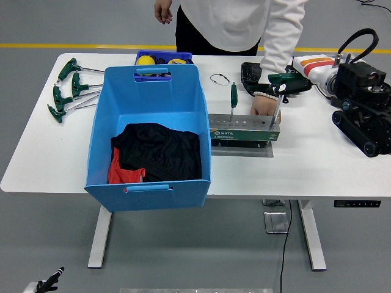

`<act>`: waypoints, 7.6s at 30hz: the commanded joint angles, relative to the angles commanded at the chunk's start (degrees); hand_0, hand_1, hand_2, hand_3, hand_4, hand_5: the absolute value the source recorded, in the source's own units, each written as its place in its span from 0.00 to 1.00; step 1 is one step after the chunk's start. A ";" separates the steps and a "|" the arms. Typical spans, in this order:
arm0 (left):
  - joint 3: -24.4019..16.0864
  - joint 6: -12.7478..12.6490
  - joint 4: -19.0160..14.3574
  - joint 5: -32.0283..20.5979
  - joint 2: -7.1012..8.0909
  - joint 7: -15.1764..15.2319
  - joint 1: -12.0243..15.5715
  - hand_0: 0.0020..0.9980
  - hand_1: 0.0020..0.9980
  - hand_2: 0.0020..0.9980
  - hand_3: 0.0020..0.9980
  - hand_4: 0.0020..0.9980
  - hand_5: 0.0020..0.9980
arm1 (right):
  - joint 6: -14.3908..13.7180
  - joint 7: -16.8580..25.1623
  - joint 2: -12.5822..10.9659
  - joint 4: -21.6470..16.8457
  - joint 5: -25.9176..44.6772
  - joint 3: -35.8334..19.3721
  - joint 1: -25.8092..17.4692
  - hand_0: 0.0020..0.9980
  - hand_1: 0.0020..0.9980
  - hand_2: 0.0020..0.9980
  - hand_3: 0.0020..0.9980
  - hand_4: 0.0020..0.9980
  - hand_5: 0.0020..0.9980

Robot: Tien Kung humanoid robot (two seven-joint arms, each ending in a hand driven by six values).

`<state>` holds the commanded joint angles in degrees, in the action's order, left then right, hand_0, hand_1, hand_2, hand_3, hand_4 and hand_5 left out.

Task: Lift tool from toolbox,place it in box,lift tool from toolbox,place it in box

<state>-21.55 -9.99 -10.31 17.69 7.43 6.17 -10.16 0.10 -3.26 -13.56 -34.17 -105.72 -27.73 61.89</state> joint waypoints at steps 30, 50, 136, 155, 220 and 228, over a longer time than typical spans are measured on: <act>0.08 -0.79 0.00 0.62 0.07 -0.66 0.31 0.73 0.79 0.79 0.77 0.78 0.76 | -2.32 -1.71 1.12 0.05 1.15 0.26 -1.11 0.09 0.09 0.14 0.17 1.00 0.89; 0.89 -0.78 0.00 -0.52 -0.02 -0.49 0.22 0.73 0.78 0.78 0.77 0.78 0.75 | -4.41 -3.75 1.09 0.07 0.73 0.66 -1.35 0.00 0.00 0.03 0.06 1.00 0.72; -7.40 -1.07 0.00 7.49 -0.01 -2.11 1.74 0.74 0.78 0.79 0.77 0.77 0.76 | -2.89 -11.62 -0.59 -40.29 0.81 -0.47 6.39 0.00 0.00 0.00 0.03 0.91 0.70; -7.11 -1.09 0.00 7.12 -0.05 -1.96 1.64 0.73 0.78 0.79 0.77 0.77 0.76 | 2.19 -12.36 1.86 -43.73 -0.45 11.94 6.21 0.00 0.00 0.04 0.05 0.92 0.70; -7.06 -2.14 0.00 6.66 -0.16 -2.36 1.19 0.70 0.76 0.78 0.76 0.78 0.76 | -10.31 5.16 8.97 -14.64 -2.20 17.73 5.90 0.58 0.64 0.73 0.59 1.00 0.69; -8.12 -2.66 0.00 8.19 -0.31 -2.64 -0.30 0.70 0.76 0.78 0.77 0.78 0.76 | -9.78 7.00 9.89 -6.84 -2.81 20.71 6.68 0.57 0.60 0.67 0.52 1.00 0.67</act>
<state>-29.67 -12.65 -10.31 25.87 7.12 3.53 -10.47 -9.68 3.73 -3.66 -41.01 -108.52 -7.02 68.58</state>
